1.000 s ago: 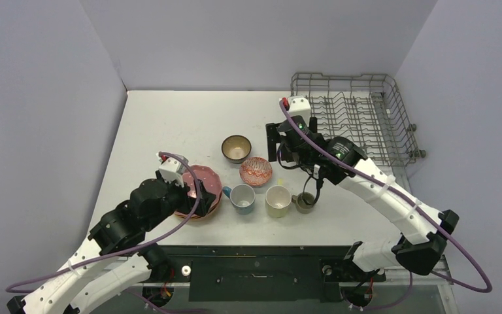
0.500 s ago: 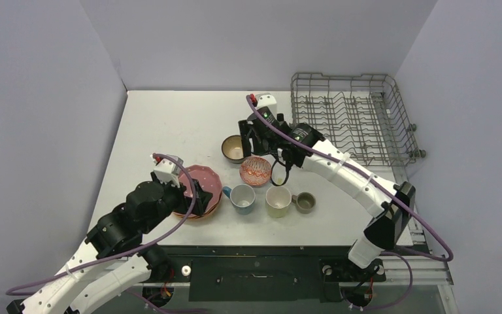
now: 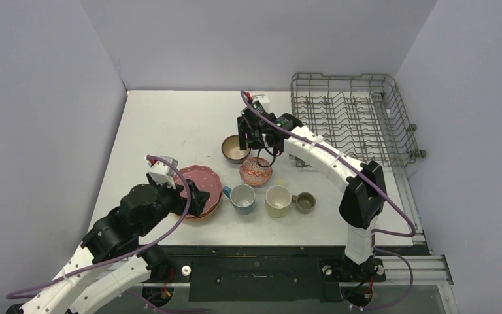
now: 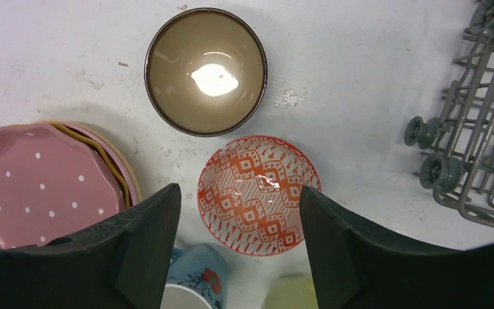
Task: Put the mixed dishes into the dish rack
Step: Pick up the bowl from the center of the board.
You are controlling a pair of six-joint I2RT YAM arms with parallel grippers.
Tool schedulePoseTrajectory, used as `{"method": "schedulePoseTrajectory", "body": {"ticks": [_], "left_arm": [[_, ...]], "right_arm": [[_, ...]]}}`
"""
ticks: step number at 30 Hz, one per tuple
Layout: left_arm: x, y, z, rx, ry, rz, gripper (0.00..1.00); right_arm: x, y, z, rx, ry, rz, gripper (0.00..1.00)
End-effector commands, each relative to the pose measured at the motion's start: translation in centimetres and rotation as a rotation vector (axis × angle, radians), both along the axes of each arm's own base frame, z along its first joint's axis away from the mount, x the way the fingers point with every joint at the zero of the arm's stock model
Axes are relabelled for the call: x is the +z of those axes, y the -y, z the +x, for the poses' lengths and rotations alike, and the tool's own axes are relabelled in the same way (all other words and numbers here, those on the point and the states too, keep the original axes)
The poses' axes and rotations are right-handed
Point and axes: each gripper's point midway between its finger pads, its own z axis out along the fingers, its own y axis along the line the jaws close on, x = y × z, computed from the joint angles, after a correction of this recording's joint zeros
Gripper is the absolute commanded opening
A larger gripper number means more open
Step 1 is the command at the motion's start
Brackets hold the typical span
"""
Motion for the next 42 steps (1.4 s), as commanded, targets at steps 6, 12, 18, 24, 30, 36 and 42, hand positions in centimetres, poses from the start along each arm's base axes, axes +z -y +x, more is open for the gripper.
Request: {"method": "schedulePoseTrajectory", "body": {"ticks": [6, 12, 18, 24, 30, 36, 42], "left_arm": [[0.6, -0.1, 0.2, 0.016, 0.016, -0.024, 0.96], [0.6, -0.3, 0.4, 0.023, 0.016, -0.023, 0.96], [0.6, -0.3, 0.6, 0.026, 0.015, -0.026, 0.96], [0.6, -0.4, 0.8, 0.028, 0.014, -0.029, 0.96], [0.5, -0.5, 1.3, 0.032, 0.009, -0.036, 0.96], [0.5, -0.7, 1.6, 0.04, 0.009, -0.042, 0.96], [0.5, -0.8, 1.7, 0.044, 0.008, -0.043, 0.96]], "right_arm": [[-1.2, -1.6, 3.2, -0.029, -0.015, 0.024, 0.59], [-3.7, -1.7, 4.8, -0.052, -0.043, -0.024, 0.58], [-5.9, -2.0, 6.2, -0.074, -0.072, -0.029, 0.56], [-7.9, -2.0, 7.3, -0.091, -0.1, -0.033, 0.52], [-9.6, -2.0, 8.1, -0.1, -0.125, -0.045, 0.48], [-11.0, -2.0, 8.6, -0.104, -0.151, -0.035, 0.41], [-11.5, -2.2, 8.8, -0.102, -0.159, -0.023, 0.31]]}}
